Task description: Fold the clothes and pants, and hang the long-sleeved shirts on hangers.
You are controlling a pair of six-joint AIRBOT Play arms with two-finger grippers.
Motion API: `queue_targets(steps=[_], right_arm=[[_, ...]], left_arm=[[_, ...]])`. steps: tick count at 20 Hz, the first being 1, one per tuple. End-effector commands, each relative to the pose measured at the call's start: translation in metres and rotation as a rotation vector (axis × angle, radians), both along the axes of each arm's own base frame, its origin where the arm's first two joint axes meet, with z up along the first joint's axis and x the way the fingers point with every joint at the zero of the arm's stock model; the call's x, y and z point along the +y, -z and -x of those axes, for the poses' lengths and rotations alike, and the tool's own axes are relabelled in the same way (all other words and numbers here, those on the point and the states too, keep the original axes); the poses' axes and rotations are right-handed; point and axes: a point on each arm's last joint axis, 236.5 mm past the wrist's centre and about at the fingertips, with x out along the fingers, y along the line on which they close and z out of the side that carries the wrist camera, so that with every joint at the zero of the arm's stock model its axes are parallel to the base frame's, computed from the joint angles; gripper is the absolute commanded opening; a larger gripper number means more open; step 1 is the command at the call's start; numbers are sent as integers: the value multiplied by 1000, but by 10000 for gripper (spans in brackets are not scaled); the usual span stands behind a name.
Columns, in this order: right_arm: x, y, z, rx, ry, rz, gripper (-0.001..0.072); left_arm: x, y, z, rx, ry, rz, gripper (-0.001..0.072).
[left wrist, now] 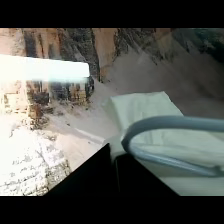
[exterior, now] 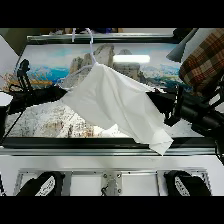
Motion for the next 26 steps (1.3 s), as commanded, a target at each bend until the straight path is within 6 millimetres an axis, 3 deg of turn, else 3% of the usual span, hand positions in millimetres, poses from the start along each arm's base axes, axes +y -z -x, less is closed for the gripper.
queue_targets(steps=[1, 6, 12, 16, 21, 26], right_arm=[[2, 10, 0, 6, -1, 45, 13], [2, 13, 0, 15, -2, 56, 13], [2, 13, 0, 21, -4, 53, 13], [3, 21, 0, 47, -7, 79, 13], [7, 44, 4, 104, -28, 156, 13], [7, 47, 5, 118, -35, 163, 13]], left_arm=[[14, -12, -2, -19, -9, -18, 17], [30, -40, -7, -79, -4, -55, 17], [46, -27, -3, -52, -9, -151, 17], [47, -28, -4, -57, -12, -153, 17], [42, -65, -6, -105, 30, -169, 17], [10, -87, -13, -87, 183, -173, 17]])
